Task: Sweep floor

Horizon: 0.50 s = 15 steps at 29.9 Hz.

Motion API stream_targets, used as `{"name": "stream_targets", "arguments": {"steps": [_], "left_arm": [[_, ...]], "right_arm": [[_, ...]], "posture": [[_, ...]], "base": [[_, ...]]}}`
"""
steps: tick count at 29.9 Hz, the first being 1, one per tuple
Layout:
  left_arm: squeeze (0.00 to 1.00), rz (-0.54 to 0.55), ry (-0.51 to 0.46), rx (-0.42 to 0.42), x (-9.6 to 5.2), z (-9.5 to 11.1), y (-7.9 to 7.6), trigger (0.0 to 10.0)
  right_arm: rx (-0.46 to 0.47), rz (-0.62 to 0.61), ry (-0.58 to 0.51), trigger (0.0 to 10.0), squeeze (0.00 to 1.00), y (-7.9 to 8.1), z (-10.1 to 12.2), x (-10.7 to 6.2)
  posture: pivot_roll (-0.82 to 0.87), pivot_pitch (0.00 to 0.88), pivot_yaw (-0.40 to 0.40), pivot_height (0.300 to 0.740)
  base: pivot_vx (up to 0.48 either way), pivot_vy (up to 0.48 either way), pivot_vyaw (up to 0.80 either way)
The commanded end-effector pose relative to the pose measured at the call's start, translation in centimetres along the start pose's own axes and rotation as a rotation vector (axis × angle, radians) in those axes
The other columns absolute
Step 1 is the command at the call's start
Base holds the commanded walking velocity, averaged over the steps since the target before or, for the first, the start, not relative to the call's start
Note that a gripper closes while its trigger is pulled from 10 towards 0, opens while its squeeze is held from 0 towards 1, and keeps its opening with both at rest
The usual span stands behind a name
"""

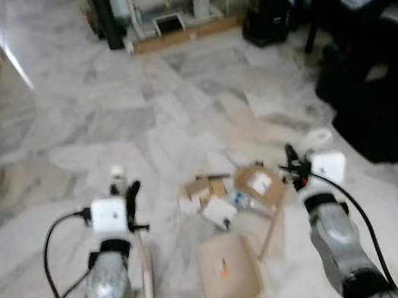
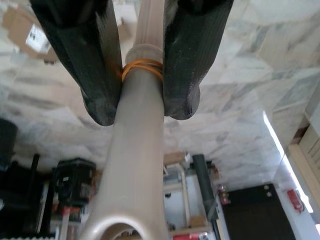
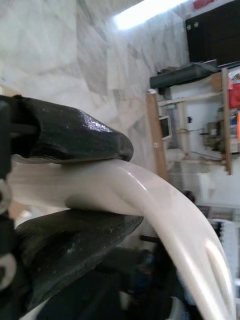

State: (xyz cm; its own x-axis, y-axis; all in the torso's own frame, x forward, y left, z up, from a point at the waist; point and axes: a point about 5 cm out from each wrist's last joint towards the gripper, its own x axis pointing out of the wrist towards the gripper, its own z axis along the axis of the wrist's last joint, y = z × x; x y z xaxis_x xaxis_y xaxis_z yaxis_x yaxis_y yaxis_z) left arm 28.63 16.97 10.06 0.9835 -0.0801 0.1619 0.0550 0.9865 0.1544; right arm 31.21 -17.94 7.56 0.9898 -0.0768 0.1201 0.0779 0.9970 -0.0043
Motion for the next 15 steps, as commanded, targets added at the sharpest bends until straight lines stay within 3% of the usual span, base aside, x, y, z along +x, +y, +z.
{"name": "stream_targets", "arguments": {"steps": [1,10,15], "left_arm": [[0.0,0.009,-0.028,0.009,0.1,0.52,0.34,10.0],[0.0,0.009,-0.03,0.009,0.15,0.61,0.35,10.0],[0.0,0.01,-0.03,0.009,0.15,0.63,0.38,10.0]], "right_arm": [[-0.004,0.005,-0.057,10.0,0.0,0.23,1.12,0.56],[0.015,0.001,-0.043,10.0,0.0,0.29,0.97,0.57],[0.017,-0.001,-0.034,10.0,0.0,0.3,0.88,0.58]], "posture": [[0.02,0.086,-0.042,0.74],[0.02,0.087,-0.041,0.74],[0.02,0.087,-0.041,0.74]], "base": [[0.307,0.0,0.0],[0.308,0.0,0.0],[0.307,0.0,-0.77]]}}
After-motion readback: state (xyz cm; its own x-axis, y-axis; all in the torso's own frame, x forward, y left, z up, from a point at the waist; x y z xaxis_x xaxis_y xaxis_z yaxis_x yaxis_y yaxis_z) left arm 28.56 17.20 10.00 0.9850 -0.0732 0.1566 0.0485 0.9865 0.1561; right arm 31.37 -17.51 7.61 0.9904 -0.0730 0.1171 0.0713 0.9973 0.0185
